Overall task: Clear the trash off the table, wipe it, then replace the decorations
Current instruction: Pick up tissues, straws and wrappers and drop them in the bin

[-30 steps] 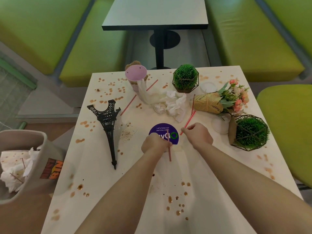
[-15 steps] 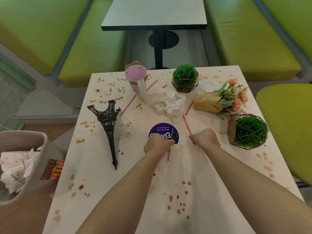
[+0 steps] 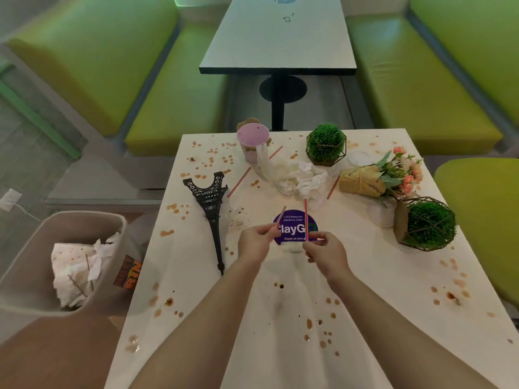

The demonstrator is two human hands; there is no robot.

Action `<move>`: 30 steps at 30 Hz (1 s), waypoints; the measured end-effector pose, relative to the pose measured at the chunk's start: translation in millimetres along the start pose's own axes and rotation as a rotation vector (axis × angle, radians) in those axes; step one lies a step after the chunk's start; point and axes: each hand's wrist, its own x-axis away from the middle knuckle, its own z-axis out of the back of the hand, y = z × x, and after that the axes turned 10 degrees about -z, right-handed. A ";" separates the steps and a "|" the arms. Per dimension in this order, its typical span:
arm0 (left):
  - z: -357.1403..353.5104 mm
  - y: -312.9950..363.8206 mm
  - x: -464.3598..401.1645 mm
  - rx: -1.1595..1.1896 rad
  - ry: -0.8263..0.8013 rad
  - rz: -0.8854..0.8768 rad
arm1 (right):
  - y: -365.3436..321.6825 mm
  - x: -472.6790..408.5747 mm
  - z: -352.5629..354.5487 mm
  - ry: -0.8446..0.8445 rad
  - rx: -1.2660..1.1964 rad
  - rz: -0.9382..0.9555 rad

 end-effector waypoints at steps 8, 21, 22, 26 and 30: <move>111.3 17.6 33.9 0.190 0.043 -0.028 | -41.8 71.7 -90.0 -0.245 0.047 0.130; 319.1 1.9 85.0 0.050 0.376 -0.138 | -66.9 168.5 -262.5 -0.451 0.222 0.313; 328.8 -1.6 85.0 0.032 0.401 -0.136 | -68.0 173.1 -273.5 -0.455 0.239 0.330; 364.0 -15.5 83.0 -0.074 0.477 -0.132 | -71.2 190.4 -314.9 -0.471 0.278 0.355; 383.4 -31.4 77.3 -0.277 0.522 -0.103 | -67.6 195.3 -334.9 -0.497 0.313 0.312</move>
